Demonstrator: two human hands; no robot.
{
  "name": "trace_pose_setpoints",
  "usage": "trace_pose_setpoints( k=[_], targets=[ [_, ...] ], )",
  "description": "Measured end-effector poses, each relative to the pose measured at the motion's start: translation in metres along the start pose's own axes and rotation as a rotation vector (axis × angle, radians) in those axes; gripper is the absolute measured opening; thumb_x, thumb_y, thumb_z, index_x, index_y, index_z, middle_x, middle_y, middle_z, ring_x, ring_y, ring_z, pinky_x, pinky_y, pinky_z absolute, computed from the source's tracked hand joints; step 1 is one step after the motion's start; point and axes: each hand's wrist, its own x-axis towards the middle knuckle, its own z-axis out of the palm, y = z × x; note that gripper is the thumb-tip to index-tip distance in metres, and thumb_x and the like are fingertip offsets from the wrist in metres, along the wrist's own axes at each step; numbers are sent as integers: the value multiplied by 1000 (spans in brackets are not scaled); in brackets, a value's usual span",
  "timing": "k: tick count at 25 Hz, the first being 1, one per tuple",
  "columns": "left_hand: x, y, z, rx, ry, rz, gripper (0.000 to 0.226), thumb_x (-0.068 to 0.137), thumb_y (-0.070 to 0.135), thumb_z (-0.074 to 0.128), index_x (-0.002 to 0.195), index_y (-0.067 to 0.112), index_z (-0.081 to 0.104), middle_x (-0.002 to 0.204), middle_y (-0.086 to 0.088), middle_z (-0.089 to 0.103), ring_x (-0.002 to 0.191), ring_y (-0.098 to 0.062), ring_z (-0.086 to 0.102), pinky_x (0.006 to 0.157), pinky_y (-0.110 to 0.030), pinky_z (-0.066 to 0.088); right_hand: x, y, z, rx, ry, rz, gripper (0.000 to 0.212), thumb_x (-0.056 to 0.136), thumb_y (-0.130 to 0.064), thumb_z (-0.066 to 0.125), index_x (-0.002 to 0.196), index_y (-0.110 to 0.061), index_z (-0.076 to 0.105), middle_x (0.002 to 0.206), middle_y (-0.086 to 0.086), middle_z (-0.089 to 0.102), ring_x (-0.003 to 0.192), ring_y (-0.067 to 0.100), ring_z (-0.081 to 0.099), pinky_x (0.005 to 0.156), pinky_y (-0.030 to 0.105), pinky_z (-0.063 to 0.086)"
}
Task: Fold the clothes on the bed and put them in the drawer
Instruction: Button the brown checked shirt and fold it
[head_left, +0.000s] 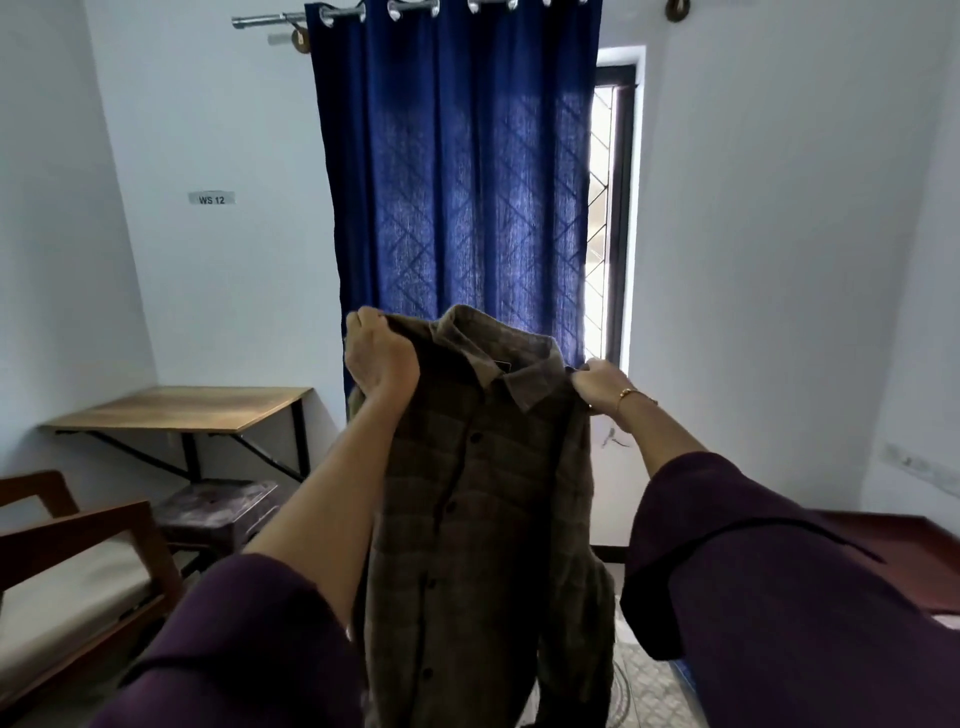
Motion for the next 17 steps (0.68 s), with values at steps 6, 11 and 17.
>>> trace_pose_setpoints(
  k=[6, 11, 17],
  targets=[
    [40, 28, -22, 20, 90, 204, 24, 95, 3, 30, 106, -2, 51, 117, -18, 51, 99, -36, 52, 83, -39, 33, 7, -11, 5, -39, 53, -161, 15, 89, -8, 48, 84, -4, 62, 92, 16, 59, 90, 29, 55, 86, 39, 46],
    [58, 15, -41, 244, 72, 133, 31, 90, -1, 31, 114, 1, 51, 121, -18, 55, 105, -37, 54, 92, -39, 33, 11, -26, 23, -61, 160, -175, 28, 95, -2, 37, 114, 8, 55, 119, 27, 56, 113, 38, 51, 90, 34, 38],
    [51, -16, -59, 333, -107, 55, 25, 90, 10, 36, 96, 4, 60, 102, -17, 63, 101, -36, 55, 90, -39, 36, 14, -24, 17, -283, 212, -356, 23, 92, 1, 39, 106, 6, 57, 112, 28, 58, 104, 40, 56, 85, 38, 43]
  ],
)
